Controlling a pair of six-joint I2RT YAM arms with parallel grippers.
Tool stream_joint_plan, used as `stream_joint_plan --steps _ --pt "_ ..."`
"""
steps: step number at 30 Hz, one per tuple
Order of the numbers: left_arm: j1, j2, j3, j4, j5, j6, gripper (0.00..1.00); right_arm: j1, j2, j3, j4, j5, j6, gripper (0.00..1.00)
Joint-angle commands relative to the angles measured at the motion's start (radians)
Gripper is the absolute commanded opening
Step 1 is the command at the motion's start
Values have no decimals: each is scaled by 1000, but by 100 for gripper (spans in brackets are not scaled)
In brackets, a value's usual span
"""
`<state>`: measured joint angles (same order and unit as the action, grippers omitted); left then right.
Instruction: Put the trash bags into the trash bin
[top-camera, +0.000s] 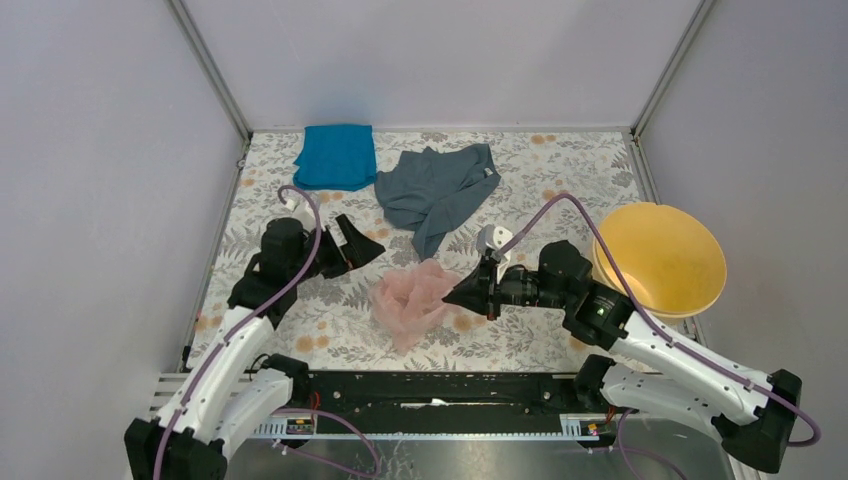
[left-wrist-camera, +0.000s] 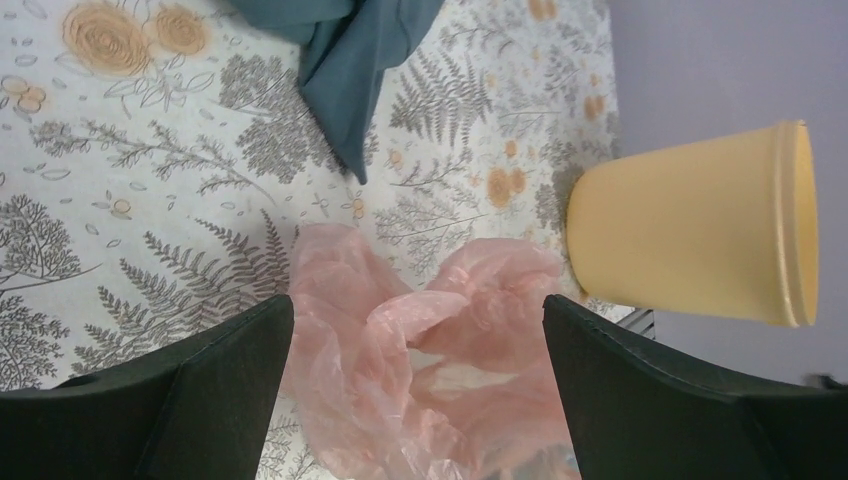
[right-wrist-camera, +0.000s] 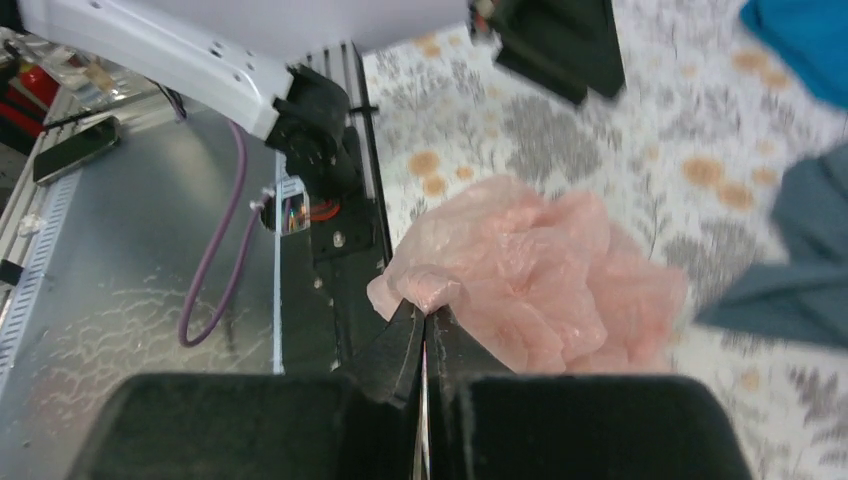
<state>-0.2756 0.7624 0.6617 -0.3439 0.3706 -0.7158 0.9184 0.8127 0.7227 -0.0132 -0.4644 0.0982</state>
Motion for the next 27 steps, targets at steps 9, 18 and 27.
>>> stream_joint_plan --steps 9,18,27 --pt "3 -157 108 -141 -339 3 99 5 408 455 245 -314 -198 0" --pt "3 -239 96 -215 -464 17 99 -9 321 205 77 -293 -184 0" --pt "3 -101 20 -125 -198 19 99 -10 15 -156 44 361 54 0"
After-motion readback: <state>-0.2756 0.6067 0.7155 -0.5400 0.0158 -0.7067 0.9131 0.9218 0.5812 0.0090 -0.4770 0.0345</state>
